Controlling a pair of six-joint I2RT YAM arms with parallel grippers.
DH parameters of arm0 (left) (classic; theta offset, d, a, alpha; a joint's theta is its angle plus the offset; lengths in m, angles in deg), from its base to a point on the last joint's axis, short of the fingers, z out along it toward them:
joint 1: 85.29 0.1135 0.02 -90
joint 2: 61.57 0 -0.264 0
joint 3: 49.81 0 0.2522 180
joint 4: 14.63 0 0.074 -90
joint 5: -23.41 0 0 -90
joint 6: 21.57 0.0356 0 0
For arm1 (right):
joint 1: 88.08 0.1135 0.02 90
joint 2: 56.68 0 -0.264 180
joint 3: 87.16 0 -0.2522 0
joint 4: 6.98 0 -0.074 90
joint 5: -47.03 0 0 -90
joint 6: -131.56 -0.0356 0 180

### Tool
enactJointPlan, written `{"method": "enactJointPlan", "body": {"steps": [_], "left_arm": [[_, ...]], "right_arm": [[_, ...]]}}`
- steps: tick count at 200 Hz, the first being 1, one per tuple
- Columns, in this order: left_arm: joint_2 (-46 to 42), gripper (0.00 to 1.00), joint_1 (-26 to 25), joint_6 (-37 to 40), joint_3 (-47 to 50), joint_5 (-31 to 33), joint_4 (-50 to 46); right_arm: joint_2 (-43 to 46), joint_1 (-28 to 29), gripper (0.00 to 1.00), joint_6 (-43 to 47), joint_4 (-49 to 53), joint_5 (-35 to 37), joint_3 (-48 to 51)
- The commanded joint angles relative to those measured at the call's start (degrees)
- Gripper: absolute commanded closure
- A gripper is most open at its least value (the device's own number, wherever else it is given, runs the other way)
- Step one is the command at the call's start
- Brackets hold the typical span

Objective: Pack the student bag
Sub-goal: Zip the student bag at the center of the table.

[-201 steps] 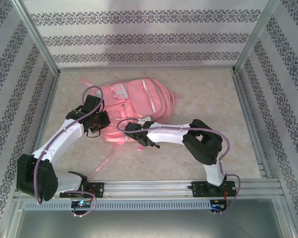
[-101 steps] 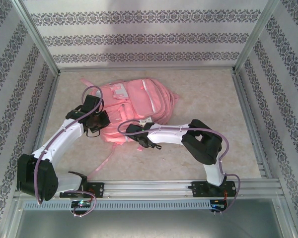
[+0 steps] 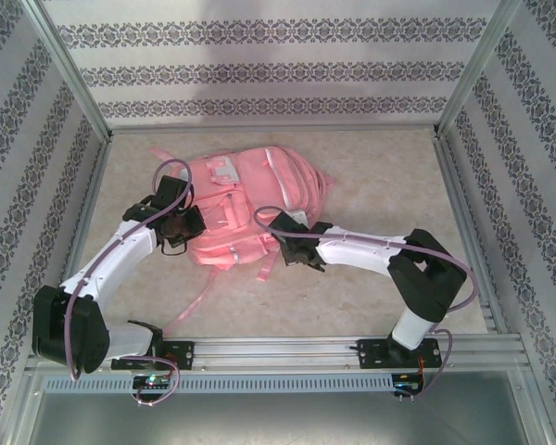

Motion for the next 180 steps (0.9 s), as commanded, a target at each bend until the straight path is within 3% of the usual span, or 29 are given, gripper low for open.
{"method": "enactJointPlan", "body": {"steps": [1, 26, 82, 104, 143, 153, 165, 180], "left_arm": [[1.1, 1.00, 1.3, 0.7, -2.1, 6.6, 0.6], [2.2, 1.00, 1.3, 0.5, -3.3, 6.6, 0.4], [5.0, 1.00, 1.3, 0.2, -4.9, 7.2, 0.6], [7.1, 1.00, 1.3, 0.0, -6.7, 6.3, 1.3], [17.7, 1.00, 1.3, 3.4, -16.6, -1.9, 0.5], [20.6, 0.96, 1.3, 4.6, -19.5, -4.7, 1.4], [23.5, 0.81, 1.3, 5.7, -23.1, -7.1, 1.6], [25.6, 0.57, 1.5, 6.9, -28.3, -7.0, -1.0]], "right_arm": [[2.0, -2.7, 1.00, 2.9, 0.3, -2.3, 2.1], [2.5, -6.2, 1.00, 3.8, 0.0, -3.5, 3.4], [7.5, -15.1, 1.00, 4.2, -7.0, -15.5, 9.3], [8.8, -14.9, 1.00, 6.6, -8.5, -20.1, 9.8], [10.7, -11.5, 1.00, 5.7, -11.3, -24.4, 12.0], [11.0, -10.0, 1.00, 4.6, -11.9, -24.9, 12.3], [11.2, -7.9, 1.00, 2.9, -13.1, -25.0, 12.7], [10.6, -5.0, 1.00, -0.1, -14.9, -25.1, 12.8]]}}
